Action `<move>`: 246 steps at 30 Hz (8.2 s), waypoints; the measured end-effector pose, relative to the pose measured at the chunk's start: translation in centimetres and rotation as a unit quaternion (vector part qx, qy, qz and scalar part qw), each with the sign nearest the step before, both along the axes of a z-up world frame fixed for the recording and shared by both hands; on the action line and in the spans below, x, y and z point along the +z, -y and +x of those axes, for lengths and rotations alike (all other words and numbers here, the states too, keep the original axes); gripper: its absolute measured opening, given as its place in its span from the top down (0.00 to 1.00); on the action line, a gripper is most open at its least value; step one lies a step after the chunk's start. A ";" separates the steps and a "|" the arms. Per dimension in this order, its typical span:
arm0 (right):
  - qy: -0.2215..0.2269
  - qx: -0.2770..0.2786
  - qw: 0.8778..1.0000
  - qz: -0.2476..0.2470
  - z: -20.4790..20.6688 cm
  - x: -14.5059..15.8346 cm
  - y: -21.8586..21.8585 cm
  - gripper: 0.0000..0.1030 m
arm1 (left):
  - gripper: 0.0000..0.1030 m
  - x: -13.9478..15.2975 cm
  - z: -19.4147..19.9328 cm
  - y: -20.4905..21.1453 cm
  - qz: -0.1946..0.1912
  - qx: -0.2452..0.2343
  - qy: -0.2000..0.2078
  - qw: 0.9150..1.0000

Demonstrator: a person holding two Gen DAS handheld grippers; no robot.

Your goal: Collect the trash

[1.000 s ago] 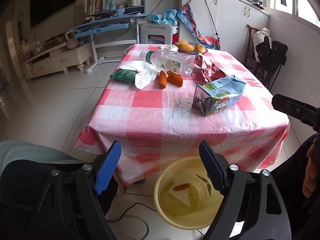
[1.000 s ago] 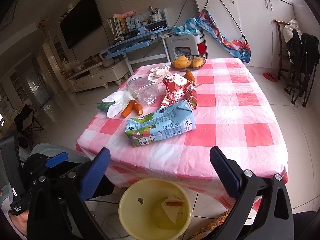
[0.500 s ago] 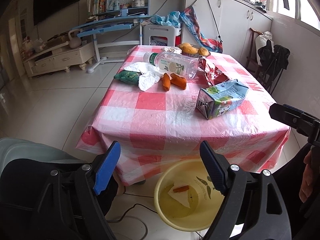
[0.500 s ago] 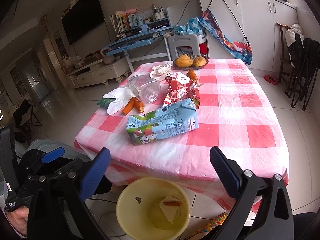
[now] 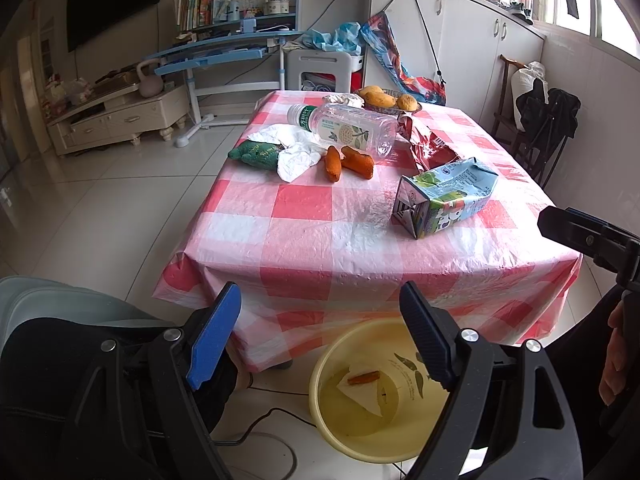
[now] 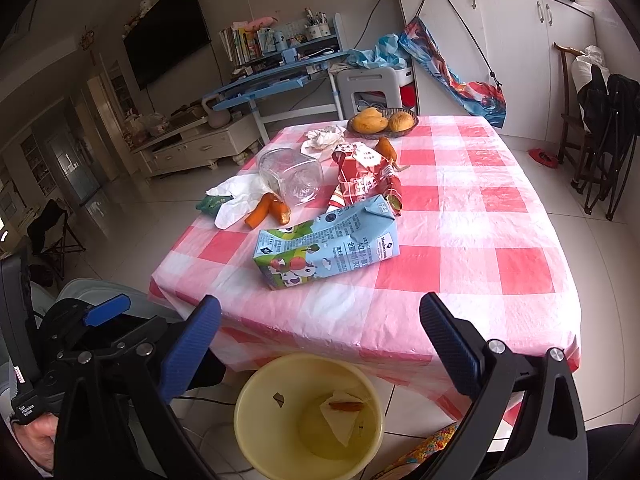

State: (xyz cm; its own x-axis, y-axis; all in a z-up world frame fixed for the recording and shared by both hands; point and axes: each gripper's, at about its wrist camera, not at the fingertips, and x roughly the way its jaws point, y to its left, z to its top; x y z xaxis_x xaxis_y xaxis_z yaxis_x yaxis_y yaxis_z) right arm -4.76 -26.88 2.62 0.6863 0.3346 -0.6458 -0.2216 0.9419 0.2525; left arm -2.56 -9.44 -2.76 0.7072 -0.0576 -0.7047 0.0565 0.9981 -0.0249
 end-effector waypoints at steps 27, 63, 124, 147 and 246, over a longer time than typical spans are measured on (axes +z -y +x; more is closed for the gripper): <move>0.000 0.000 1.000 0.002 -0.1 0.0 -0.2 0.08 | 0.24 0.0 0.0 0.0 0.000 0.000 0.000 1.000; 0.001 0.001 1.000 0.003 -0.2 0.0 -0.2 0.08 | 0.24 0.0 0.2 -0.8 -0.011 0.020 0.002 1.000; -0.088 -0.035 0.993 0.070 13.4 -3.5 -0.7 0.11 | 0.25 -1.7 25.8 -0.5 -0.065 -0.133 -0.122 0.982; -0.098 -0.009 0.992 0.080 13.6 -5.2 -2.0 0.23 | 0.28 -3.0 25.2 -8.8 -0.055 0.060 -0.163 0.983; -0.034 0.025 0.998 0.035 -1.6 -3.1 -3.2 0.32 | 0.79 -1.3 1.7 3.7 0.017 -0.175 -0.074 0.982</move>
